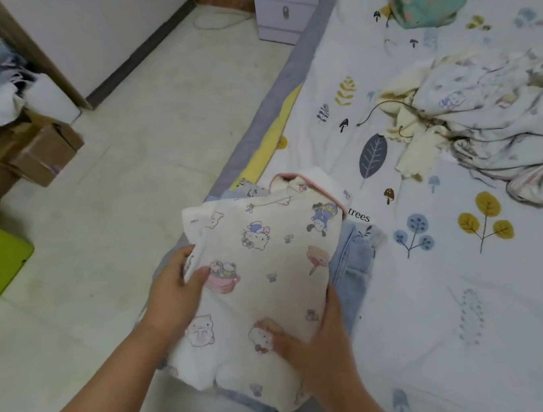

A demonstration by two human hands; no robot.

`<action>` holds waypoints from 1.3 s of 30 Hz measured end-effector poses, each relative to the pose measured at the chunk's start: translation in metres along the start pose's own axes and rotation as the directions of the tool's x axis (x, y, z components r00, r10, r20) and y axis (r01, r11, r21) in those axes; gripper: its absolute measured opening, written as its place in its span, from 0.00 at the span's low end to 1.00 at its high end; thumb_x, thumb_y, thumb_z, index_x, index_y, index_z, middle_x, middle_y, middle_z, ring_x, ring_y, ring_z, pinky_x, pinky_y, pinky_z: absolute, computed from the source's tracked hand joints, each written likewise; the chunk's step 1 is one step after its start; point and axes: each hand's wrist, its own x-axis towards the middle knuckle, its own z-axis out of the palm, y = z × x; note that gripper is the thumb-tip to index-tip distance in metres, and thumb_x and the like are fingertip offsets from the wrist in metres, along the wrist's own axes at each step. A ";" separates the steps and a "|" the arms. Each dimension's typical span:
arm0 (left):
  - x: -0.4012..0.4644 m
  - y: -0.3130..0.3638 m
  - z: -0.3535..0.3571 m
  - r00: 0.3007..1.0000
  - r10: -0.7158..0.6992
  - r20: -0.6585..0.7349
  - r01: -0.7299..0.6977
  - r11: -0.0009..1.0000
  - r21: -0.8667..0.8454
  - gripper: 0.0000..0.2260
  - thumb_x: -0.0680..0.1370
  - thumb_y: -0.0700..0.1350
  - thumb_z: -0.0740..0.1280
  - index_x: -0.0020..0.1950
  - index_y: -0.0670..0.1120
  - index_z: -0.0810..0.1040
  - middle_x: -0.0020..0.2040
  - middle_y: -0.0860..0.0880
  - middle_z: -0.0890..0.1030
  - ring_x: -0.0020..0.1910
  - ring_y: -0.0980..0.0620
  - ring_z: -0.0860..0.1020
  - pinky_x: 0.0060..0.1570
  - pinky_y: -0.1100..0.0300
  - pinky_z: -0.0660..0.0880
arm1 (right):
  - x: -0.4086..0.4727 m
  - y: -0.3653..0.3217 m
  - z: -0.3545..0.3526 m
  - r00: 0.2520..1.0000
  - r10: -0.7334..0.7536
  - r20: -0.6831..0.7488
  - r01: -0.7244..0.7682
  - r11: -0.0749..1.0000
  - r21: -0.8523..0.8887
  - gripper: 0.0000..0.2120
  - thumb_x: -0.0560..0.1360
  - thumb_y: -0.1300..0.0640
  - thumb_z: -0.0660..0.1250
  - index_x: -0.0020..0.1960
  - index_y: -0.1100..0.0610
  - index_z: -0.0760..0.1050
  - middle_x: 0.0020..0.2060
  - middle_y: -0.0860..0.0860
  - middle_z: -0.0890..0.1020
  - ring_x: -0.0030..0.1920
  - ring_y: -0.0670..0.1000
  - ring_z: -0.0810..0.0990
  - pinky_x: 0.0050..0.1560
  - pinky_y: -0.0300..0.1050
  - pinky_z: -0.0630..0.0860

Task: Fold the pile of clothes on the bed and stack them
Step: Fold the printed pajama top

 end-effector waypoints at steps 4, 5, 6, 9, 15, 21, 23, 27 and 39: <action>0.000 -0.012 0.010 0.995 -0.088 0.041 0.072 0.953 0.295 0.19 0.77 0.46 0.65 0.68 0.46 0.69 0.60 0.47 0.78 0.56 0.46 0.76 0.49 0.59 0.68 | -0.001 0.004 -0.007 0.993 0.108 0.036 -0.101 0.980 -0.172 0.44 0.64 0.43 0.74 0.72 0.47 0.53 0.64 0.46 0.71 0.61 0.52 0.73 0.60 0.48 0.72; 0.003 -0.007 0.011 0.997 -0.079 0.007 0.075 0.967 0.244 0.20 0.77 0.47 0.65 0.68 0.46 0.68 0.60 0.48 0.77 0.56 0.47 0.76 0.47 0.60 0.68 | 0.006 -0.001 -0.010 0.996 0.086 -0.020 -0.088 0.988 -0.125 0.40 0.64 0.45 0.74 0.70 0.46 0.57 0.62 0.46 0.74 0.58 0.51 0.76 0.58 0.50 0.74; 0.007 0.000 0.012 0.996 -0.080 -0.032 0.084 0.984 0.157 0.21 0.76 0.48 0.66 0.68 0.46 0.67 0.58 0.50 0.77 0.54 0.49 0.77 0.45 0.61 0.69 | 0.014 -0.008 -0.013 0.995 0.066 -0.081 -0.069 0.997 -0.030 0.34 0.65 0.47 0.74 0.66 0.46 0.61 0.59 0.45 0.76 0.54 0.50 0.78 0.55 0.52 0.76; 0.025 0.016 0.016 0.987 -0.143 -0.072 0.144 0.990 0.005 0.20 0.76 0.48 0.64 0.67 0.45 0.66 0.54 0.50 0.77 0.50 0.50 0.77 0.43 0.59 0.73 | 0.050 -0.032 -0.020 0.981 0.050 -0.188 -0.015 0.983 0.182 0.29 0.70 0.53 0.73 0.65 0.53 0.63 0.53 0.45 0.78 0.48 0.46 0.78 0.47 0.45 0.78; 0.043 0.030 0.025 0.998 -0.035 -0.051 0.027 0.987 -0.160 0.10 0.79 0.34 0.58 0.58 0.42 0.73 0.52 0.44 0.78 0.50 0.47 0.76 0.42 0.67 0.72 | 0.086 -0.038 -0.009 0.978 -0.084 -0.192 0.098 0.993 0.063 0.27 0.72 0.66 0.65 0.68 0.50 0.64 0.42 0.38 0.76 0.37 0.36 0.78 0.36 0.29 0.73; 0.024 0.015 0.027 0.943 0.320 -0.094 -0.211 0.791 0.574 0.26 0.77 0.45 0.65 0.72 0.38 0.63 0.71 0.37 0.65 0.68 0.37 0.66 0.62 0.43 0.64 | 0.068 -0.037 -0.009 0.937 -0.063 -0.343 -0.094 0.902 -0.422 0.36 0.75 0.52 0.64 0.76 0.54 0.48 0.64 0.56 0.68 0.59 0.54 0.71 0.59 0.48 0.69; 0.013 0.006 0.027 0.871 0.486 0.073 -0.413 0.643 0.645 0.25 0.78 0.52 0.59 0.71 0.42 0.66 0.72 0.39 0.65 0.70 0.38 0.65 0.65 0.41 0.60 | 0.046 -0.041 0.008 0.864 -0.326 -0.384 -0.003 0.759 -0.651 0.34 0.74 0.48 0.63 0.74 0.58 0.56 0.67 0.61 0.67 0.66 0.60 0.68 0.63 0.55 0.68; -0.003 -0.029 0.024 0.772 0.432 0.466 -0.622 0.361 0.695 0.29 0.80 0.60 0.40 0.70 0.47 0.69 0.71 0.42 0.67 0.70 0.39 0.66 0.68 0.46 0.50 | 0.012 -0.014 0.040 0.905 -0.413 -0.102 0.129 0.494 -0.860 0.34 0.65 0.40 0.66 0.66 0.59 0.74 0.65 0.65 0.72 0.65 0.64 0.71 0.57 0.67 0.71; -0.002 -0.024 0.029 0.825 0.189 0.533 -0.559 0.411 0.720 0.37 0.75 0.63 0.27 0.76 0.50 0.55 0.76 0.44 0.51 0.75 0.41 0.53 0.71 0.43 0.49 | 0.017 -0.001 0.034 0.986 -0.147 0.082 0.138 0.426 -0.894 0.34 0.70 0.41 0.66 0.71 0.55 0.67 0.72 0.63 0.63 0.72 0.63 0.61 0.66 0.67 0.60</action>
